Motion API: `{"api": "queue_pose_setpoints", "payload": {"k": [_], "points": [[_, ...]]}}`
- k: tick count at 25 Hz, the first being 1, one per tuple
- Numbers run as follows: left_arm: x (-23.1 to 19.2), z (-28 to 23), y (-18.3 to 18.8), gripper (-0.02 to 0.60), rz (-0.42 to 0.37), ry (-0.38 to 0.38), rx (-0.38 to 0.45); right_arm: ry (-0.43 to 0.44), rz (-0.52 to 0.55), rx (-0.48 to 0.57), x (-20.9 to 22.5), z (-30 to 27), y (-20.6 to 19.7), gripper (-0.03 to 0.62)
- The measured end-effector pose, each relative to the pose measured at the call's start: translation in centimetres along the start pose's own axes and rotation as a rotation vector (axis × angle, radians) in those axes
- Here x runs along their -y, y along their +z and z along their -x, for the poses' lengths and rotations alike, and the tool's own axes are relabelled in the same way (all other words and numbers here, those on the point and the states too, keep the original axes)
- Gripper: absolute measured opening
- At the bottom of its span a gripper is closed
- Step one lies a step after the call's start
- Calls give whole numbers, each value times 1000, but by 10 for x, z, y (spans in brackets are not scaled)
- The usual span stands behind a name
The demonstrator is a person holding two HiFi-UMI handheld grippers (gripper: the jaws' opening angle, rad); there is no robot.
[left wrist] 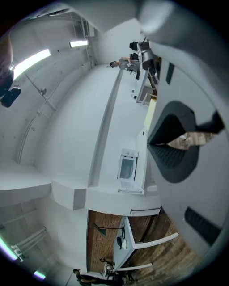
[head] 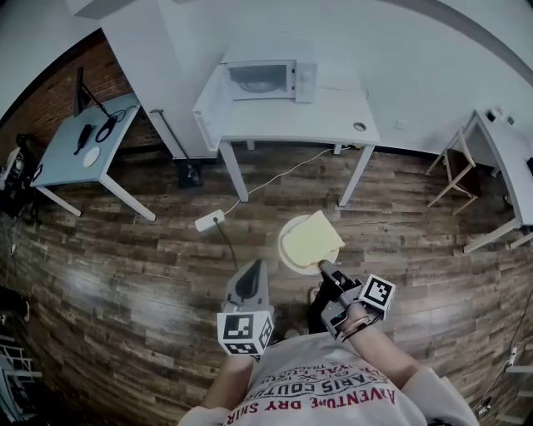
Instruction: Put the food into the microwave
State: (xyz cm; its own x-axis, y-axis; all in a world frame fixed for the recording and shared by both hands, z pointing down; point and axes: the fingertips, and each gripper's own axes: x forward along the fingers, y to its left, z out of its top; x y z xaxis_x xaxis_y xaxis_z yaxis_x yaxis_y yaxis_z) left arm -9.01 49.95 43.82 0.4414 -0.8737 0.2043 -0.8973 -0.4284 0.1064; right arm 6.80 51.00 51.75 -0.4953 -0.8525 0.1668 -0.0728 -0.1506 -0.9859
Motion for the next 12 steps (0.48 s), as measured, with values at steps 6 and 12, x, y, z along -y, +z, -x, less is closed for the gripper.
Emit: {"api": "queue_pose_setpoints", "payload": {"k": [6, 12], "points": [[-19, -35, 1, 6, 4, 59, 0, 0, -9, -53, 3, -47, 23, 23], [-39, -113, 24, 6, 8, 126, 14, 9, 3, -122, -16, -112, 84, 23]]}}
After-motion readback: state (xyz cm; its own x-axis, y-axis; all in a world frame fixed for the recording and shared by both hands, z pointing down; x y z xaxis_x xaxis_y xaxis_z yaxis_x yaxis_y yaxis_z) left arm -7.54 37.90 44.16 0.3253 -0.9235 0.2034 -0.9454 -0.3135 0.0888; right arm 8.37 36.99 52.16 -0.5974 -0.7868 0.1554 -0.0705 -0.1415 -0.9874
